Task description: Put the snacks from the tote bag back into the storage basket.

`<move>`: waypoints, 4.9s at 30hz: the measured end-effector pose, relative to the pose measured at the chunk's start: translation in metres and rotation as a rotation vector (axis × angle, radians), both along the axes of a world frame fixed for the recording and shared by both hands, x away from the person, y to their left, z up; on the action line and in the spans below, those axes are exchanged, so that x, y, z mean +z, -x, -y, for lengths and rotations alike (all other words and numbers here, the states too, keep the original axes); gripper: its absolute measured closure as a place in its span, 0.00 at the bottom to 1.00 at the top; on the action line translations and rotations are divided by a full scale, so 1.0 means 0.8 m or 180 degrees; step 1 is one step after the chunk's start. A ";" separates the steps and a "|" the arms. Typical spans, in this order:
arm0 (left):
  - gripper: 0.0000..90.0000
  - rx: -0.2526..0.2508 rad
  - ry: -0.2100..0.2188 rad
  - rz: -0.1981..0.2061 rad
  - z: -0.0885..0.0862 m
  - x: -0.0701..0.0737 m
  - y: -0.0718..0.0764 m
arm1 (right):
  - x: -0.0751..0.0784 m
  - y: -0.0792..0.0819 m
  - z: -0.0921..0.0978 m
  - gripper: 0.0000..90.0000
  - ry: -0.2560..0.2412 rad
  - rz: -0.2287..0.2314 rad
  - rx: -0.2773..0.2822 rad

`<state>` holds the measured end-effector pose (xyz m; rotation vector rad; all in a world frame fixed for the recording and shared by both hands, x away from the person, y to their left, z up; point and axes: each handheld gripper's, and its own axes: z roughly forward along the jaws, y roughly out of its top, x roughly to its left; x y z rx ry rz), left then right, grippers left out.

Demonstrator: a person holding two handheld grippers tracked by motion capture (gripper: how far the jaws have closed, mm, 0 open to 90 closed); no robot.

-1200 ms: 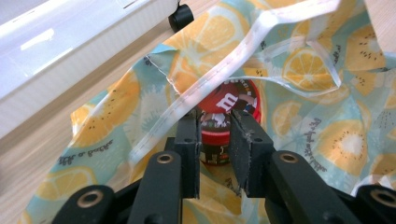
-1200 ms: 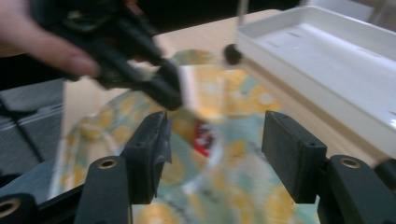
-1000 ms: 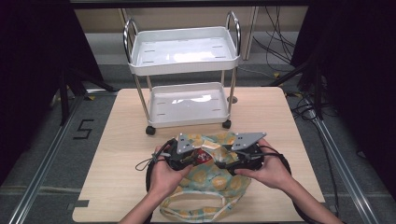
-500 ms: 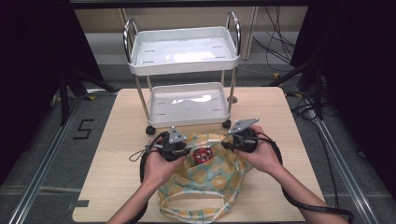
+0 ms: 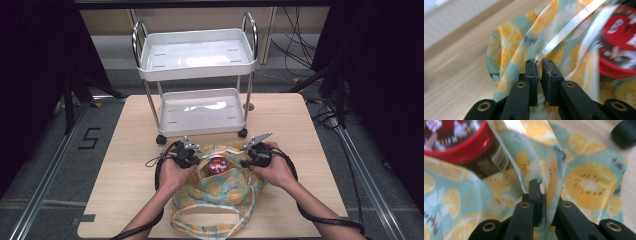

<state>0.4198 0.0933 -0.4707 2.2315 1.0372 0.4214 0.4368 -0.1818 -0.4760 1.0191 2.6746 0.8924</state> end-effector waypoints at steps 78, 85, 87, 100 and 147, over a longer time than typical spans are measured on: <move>0.71 -0.0989 -0.0089 0.0366 0.026 0.061 0.079 | -0.003 0.006 -0.010 0.99 -0.0059 0.0238 0.0146; 0.78 -0.1032 -0.0211 0.0160 0.034 0.023 0.079 | -0.001 0.008 -0.010 0.99 -0.0029 0.0167 0.0137; 0.84 -0.1069 -0.0258 0.0058 0.033 0.020 0.078 | -0.003 0.007 -0.009 0.99 -0.0042 0.0231 0.0139; 0.98 -0.1294 -0.0409 -0.0210 0.040 -0.005 0.089 | -0.002 0.007 -0.009 0.98 -0.0117 0.0074 0.0062; 0.29 -0.0404 0.0784 0.0309 0.026 0.038 0.057 | 0.002 0.011 -0.005 0.96 -0.0107 0.0093 -0.0135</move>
